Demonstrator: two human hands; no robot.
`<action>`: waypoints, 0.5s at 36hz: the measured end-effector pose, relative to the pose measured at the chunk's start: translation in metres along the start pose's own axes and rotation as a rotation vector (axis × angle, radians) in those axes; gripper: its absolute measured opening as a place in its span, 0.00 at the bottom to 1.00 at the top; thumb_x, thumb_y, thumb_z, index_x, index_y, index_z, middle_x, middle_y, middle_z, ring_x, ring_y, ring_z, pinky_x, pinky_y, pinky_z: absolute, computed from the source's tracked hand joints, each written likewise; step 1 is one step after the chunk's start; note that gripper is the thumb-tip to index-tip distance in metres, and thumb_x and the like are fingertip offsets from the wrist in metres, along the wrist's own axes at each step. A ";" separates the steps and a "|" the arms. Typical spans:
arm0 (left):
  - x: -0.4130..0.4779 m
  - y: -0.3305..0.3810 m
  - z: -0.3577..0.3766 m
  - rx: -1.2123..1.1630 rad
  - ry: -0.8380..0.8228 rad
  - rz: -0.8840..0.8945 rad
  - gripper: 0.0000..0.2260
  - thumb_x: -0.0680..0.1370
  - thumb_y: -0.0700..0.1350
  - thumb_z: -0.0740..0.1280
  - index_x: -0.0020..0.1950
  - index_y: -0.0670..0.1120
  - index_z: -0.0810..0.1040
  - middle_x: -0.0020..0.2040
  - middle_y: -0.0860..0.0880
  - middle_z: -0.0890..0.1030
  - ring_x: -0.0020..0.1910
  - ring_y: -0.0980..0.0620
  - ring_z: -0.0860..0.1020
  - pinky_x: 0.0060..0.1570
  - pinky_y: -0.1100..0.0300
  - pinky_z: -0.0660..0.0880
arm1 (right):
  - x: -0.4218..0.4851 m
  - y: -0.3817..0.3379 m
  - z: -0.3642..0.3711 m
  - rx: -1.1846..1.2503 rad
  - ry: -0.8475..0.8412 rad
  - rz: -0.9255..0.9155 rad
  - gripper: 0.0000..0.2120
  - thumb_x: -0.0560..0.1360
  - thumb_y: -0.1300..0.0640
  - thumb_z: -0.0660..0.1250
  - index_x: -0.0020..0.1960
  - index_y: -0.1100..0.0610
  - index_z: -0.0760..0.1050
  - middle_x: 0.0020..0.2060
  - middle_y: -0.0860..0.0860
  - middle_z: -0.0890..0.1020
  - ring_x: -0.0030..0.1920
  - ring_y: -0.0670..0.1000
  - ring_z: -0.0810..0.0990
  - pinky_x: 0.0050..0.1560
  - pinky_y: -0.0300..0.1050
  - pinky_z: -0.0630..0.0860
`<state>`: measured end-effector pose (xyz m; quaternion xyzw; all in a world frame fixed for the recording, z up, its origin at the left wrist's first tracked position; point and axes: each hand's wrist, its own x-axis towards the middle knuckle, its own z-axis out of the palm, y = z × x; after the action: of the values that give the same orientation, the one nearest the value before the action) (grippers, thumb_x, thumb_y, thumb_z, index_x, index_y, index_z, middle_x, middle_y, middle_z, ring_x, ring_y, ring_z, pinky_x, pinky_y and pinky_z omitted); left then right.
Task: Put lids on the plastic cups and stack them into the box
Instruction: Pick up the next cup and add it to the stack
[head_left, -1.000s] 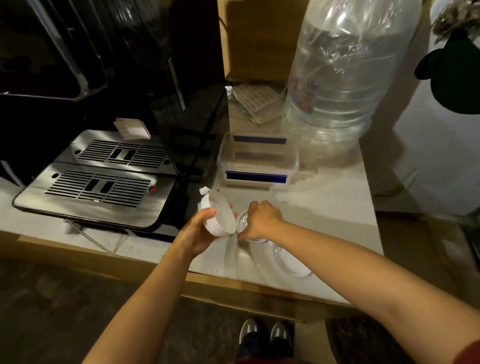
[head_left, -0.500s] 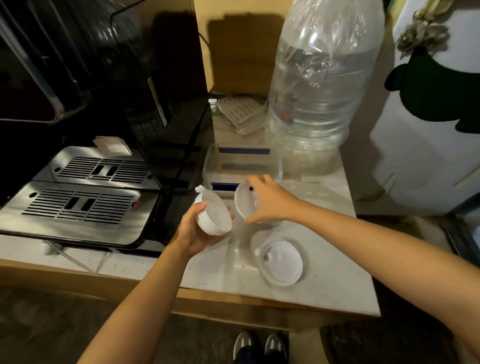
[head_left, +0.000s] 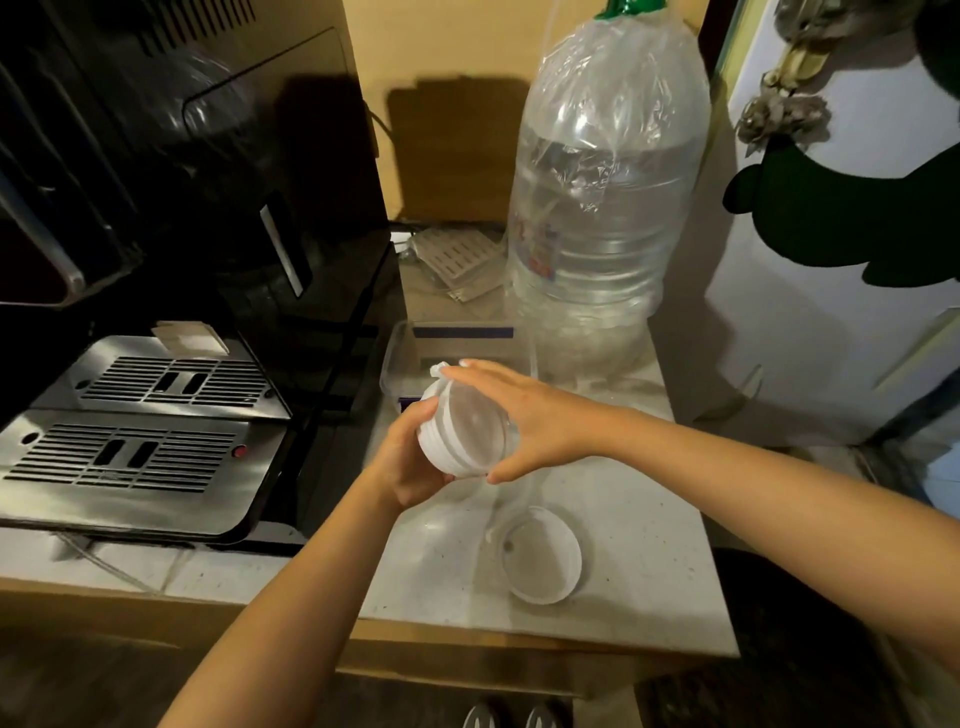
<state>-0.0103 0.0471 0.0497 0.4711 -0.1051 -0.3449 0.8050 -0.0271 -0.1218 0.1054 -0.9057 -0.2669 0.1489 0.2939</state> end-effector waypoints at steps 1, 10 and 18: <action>0.001 0.001 0.002 0.005 -0.012 0.000 0.31 0.52 0.61 0.77 0.50 0.50 0.78 0.42 0.50 0.85 0.42 0.51 0.82 0.37 0.57 0.80 | 0.001 0.001 0.000 -0.013 -0.006 -0.002 0.51 0.65 0.56 0.75 0.75 0.43 0.45 0.76 0.44 0.50 0.75 0.46 0.51 0.70 0.44 0.63; 0.006 0.005 0.003 0.044 -0.060 0.016 0.29 0.54 0.60 0.77 0.50 0.50 0.79 0.43 0.48 0.84 0.43 0.49 0.82 0.38 0.56 0.81 | 0.006 0.000 -0.004 -0.033 -0.066 -0.004 0.53 0.68 0.58 0.73 0.74 0.41 0.36 0.77 0.47 0.38 0.76 0.51 0.51 0.66 0.44 0.68; 0.010 0.003 -0.008 0.066 -0.005 -0.018 0.35 0.51 0.60 0.78 0.54 0.48 0.75 0.47 0.44 0.80 0.43 0.48 0.81 0.39 0.55 0.81 | 0.014 0.006 0.004 -0.030 -0.092 -0.023 0.53 0.70 0.60 0.71 0.74 0.44 0.33 0.76 0.49 0.34 0.77 0.50 0.42 0.68 0.42 0.63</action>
<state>0.0026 0.0467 0.0461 0.4974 -0.1141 -0.3495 0.7858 -0.0148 -0.1160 0.0972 -0.8991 -0.2928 0.1829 0.2693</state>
